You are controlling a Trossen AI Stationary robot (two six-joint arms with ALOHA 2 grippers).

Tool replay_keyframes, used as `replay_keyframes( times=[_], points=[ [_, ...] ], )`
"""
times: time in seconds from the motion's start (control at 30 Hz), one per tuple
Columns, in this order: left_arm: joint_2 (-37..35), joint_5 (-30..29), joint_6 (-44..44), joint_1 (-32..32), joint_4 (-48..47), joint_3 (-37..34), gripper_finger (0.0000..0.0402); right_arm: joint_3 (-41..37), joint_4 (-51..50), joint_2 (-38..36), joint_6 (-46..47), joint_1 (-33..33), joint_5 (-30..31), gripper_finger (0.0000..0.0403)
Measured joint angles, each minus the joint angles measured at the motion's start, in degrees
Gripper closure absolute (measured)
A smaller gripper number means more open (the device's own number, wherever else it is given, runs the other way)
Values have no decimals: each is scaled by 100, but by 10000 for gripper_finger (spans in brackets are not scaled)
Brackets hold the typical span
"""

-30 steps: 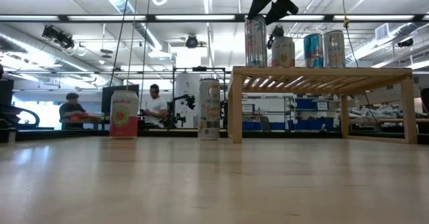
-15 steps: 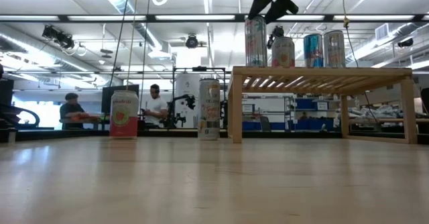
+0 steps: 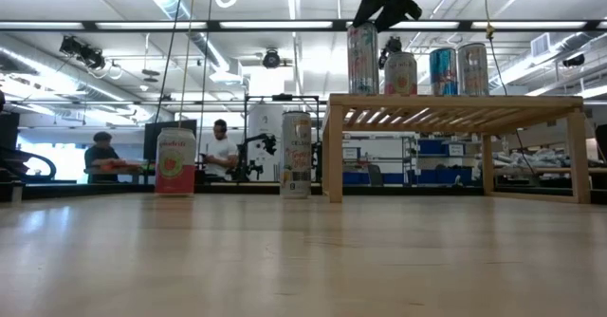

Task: Place canned beverage on shelf
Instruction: Put the top white-pink soda can on the shelf

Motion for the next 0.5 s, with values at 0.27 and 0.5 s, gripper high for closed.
replay_keyframes(
  times=[0.27, 0.5],
  points=[
    [0, 0, 2, 0, -1, 0, 115, -2, 67, 0, -515, -217, -433, 145],
    [0, 0, 7, 0, -2, 0, 115, -9, 152, 2, -890, -590, -1236, 145]
  ],
)
